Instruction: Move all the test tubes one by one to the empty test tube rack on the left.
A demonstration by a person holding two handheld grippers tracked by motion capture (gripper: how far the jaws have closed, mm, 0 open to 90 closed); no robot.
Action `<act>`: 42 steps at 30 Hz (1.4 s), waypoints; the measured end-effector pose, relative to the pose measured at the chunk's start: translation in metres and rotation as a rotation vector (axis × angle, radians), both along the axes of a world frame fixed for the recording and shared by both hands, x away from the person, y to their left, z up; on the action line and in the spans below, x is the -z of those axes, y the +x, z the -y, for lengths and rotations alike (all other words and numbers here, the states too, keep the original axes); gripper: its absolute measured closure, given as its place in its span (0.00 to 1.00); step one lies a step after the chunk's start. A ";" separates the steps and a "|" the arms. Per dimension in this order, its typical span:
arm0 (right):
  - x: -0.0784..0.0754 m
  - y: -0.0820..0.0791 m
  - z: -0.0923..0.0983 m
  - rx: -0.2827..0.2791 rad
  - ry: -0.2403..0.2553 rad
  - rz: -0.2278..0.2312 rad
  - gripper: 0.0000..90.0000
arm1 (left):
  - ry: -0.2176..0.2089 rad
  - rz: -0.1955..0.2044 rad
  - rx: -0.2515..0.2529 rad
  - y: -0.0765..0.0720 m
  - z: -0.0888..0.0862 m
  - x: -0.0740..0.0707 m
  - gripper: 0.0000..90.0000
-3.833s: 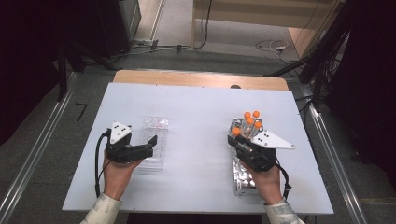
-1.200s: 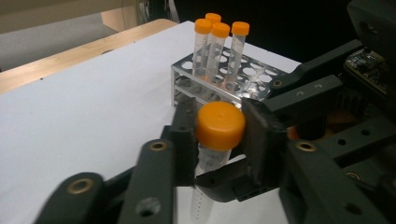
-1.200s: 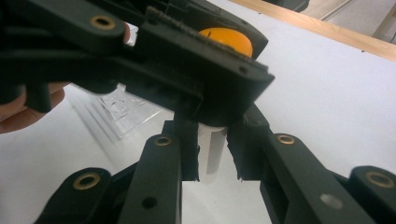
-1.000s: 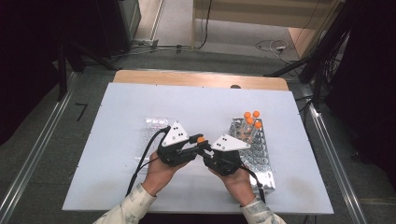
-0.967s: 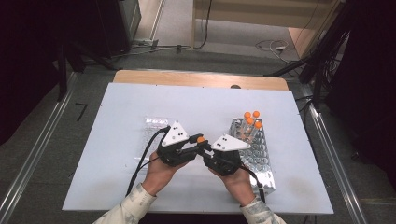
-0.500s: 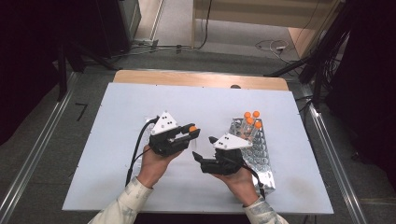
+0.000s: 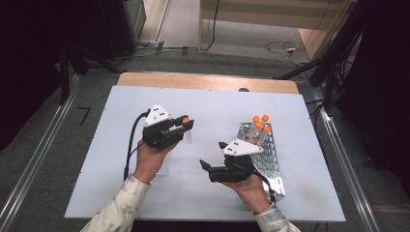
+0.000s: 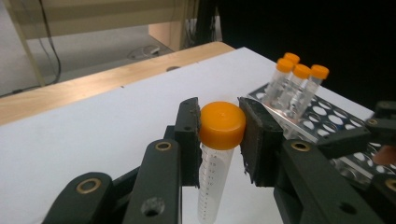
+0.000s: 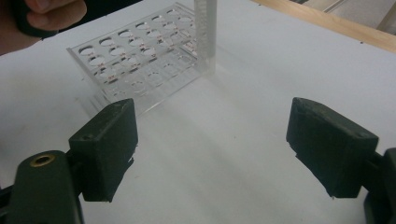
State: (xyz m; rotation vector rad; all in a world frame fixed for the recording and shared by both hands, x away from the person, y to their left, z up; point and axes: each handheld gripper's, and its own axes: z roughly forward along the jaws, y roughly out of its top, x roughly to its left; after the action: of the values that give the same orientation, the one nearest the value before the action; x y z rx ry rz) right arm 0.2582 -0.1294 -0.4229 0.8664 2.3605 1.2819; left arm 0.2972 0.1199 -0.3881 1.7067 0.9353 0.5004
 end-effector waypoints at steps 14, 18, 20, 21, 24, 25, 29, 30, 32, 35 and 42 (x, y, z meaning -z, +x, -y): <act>-0.006 -0.003 0.006 0.007 0.020 0.020 0.17 | 0.015 -0.014 -0.080 0.021 -0.019 0.001 0.78; -0.007 -0.003 0.006 0.016 0.025 0.019 0.18 | 0.016 -0.021 -0.101 0.025 -0.027 0.001 0.78; -0.007 -0.004 0.006 0.014 0.025 0.020 0.18 | -0.001 -0.022 -0.118 0.026 -0.033 0.000 0.78; -0.007 -0.004 0.006 0.014 0.025 0.020 0.18 | -0.006 -0.021 -0.125 0.027 -0.036 0.000 0.78; -0.007 -0.004 0.006 0.014 0.028 0.022 0.19 | -0.014 -0.018 -0.147 0.029 -0.043 -0.001 0.78; -0.007 -0.004 0.006 0.014 0.029 0.022 0.19 | -0.014 -0.018 -0.156 0.030 -0.045 0.000 0.78; -0.007 -0.004 0.006 0.015 0.031 0.022 0.19 | -0.013 -0.017 -0.176 0.033 -0.051 0.001 0.78; -0.007 -0.005 0.006 0.013 0.031 0.025 0.19 | -0.012 -0.017 -0.179 0.034 -0.051 0.002 0.78; -0.007 -0.005 0.006 0.013 0.032 0.027 0.19 | -0.006 -0.017 -0.182 0.035 -0.051 0.003 0.78; -0.008 -0.005 0.007 0.014 0.032 0.026 0.19 | 0.024 -0.011 -0.183 0.035 -0.048 0.004 0.78; -0.009 -0.006 0.007 0.012 0.036 0.027 0.20 | 0.074 -0.007 -0.196 0.031 -0.042 0.018 0.78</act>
State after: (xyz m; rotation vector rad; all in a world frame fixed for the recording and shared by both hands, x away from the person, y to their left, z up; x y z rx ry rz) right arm 0.2521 -0.1360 -0.4143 0.8672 2.3148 1.3269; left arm 0.3283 0.1616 -0.4062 1.6923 1.1071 0.6659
